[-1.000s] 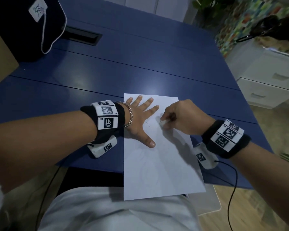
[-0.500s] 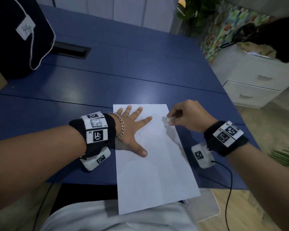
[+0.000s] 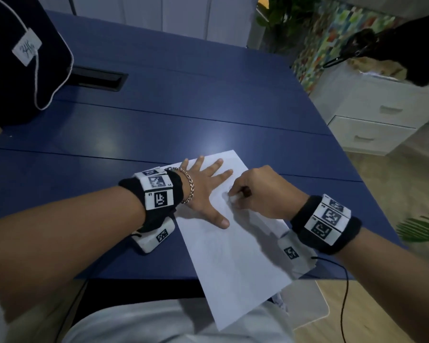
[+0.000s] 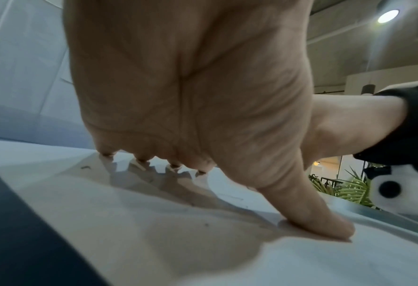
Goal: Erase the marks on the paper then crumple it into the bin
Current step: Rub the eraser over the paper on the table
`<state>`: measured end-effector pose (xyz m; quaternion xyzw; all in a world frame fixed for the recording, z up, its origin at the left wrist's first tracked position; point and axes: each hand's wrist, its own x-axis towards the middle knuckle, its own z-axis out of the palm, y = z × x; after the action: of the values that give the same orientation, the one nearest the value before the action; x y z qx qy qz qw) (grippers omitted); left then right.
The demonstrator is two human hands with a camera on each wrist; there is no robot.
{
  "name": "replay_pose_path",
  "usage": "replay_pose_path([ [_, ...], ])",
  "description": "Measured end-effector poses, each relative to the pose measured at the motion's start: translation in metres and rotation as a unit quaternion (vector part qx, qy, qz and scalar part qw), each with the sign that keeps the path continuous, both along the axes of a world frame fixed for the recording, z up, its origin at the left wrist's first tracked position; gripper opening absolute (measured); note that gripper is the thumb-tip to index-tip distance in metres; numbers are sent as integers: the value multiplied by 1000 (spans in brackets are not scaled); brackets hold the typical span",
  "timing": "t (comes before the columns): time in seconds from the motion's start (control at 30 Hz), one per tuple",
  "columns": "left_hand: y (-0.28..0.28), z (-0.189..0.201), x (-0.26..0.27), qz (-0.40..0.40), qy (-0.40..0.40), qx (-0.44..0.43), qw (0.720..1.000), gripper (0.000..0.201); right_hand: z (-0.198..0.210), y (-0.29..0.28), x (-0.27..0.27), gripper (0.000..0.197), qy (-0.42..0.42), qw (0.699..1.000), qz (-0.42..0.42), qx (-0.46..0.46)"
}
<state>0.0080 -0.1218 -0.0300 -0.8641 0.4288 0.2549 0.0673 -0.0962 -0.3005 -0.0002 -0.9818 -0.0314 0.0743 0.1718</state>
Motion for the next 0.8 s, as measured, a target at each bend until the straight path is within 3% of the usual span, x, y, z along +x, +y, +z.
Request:
replay_pose_path([
  [0.17, 0, -5, 2, -4, 7, -1, 1000, 146, 3, -12, 9, 17, -37, 997, -61, -12],
  [0.33, -2, -5, 4, -1, 3, 15, 1000, 146, 5, -2, -3, 25, 21, 1000, 15, -15],
  [0.47, -3, -5, 6, -4, 9, 19, 1000, 147, 5, -16, 5, 21, -32, 998, -48, -23],
  [0.6, -3, -5, 6, -5, 8, 31, 999, 149, 3, -6, -8, 25, 7, 1000, 20, -17],
  [0.8, -3, -2, 5, -5, 12, 37, 999, 147, 3, -15, -4, 21, -30, 999, -32, -25],
])
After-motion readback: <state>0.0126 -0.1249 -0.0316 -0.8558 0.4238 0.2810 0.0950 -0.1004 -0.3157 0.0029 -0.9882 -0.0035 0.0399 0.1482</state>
